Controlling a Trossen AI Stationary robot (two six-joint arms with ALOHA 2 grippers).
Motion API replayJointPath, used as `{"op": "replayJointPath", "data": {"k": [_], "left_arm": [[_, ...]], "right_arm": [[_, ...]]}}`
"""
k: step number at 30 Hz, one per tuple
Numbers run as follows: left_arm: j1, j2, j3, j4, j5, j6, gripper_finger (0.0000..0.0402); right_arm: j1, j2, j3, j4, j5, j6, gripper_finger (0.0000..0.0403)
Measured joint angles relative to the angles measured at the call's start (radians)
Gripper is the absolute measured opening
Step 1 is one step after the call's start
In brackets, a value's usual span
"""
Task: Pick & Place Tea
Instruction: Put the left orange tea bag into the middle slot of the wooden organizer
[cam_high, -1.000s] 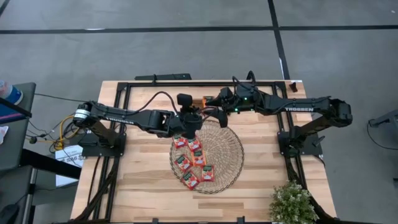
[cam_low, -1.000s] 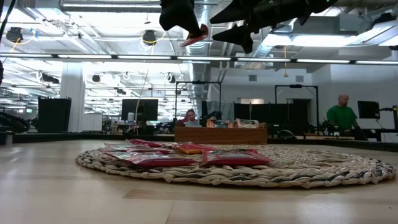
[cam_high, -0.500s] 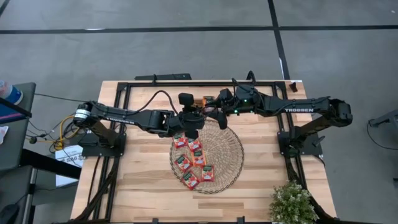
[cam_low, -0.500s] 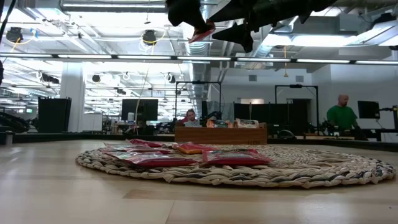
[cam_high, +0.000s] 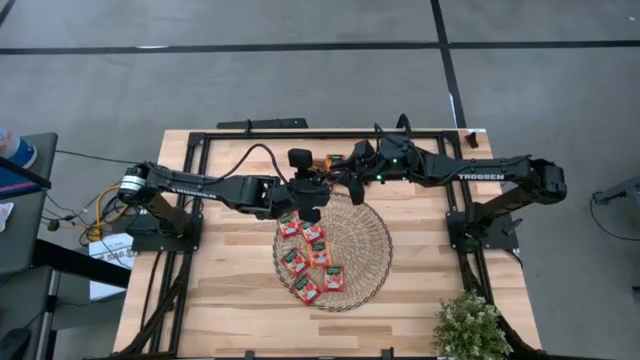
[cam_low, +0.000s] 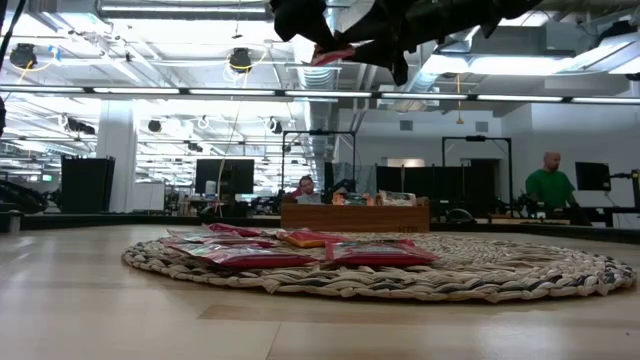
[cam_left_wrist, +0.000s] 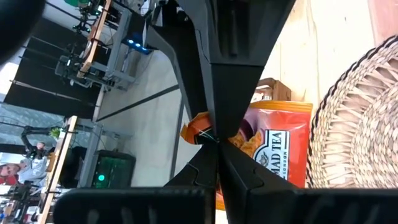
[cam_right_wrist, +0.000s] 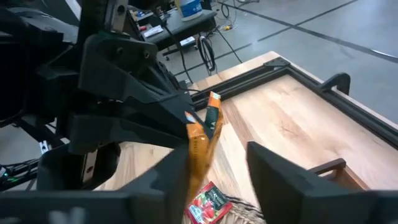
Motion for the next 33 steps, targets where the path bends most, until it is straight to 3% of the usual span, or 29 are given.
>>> {"op": "replayJointPath", "data": {"k": [6,8,19,27,33], "left_arm": [[0.001,0.0,0.0,-0.001,-0.004,0.0,0.0],[0.0,0.0,0.0,-0.001,-0.009,0.0,0.0],[0.0,0.002,0.0,0.0,-0.03,-0.02,0.0005],[-0.002,0.0,0.0,0.002,-0.046,-0.072,0.0048],[-0.003,0.0,0.0,-0.023,-0.231,-0.114,0.0099]], "right_arm": [[0.001,0.0,0.0,0.003,-0.002,-0.009,0.0028],[0.001,0.0,0.0,0.003,-0.002,-0.009,0.0009],[0.001,0.0,0.001,-0.003,0.044,-0.001,0.0001],[-0.012,0.0,-0.001,-0.055,0.128,0.0,0.0],[-0.037,0.0,-0.001,-0.07,0.171,-0.009,0.0]]}}
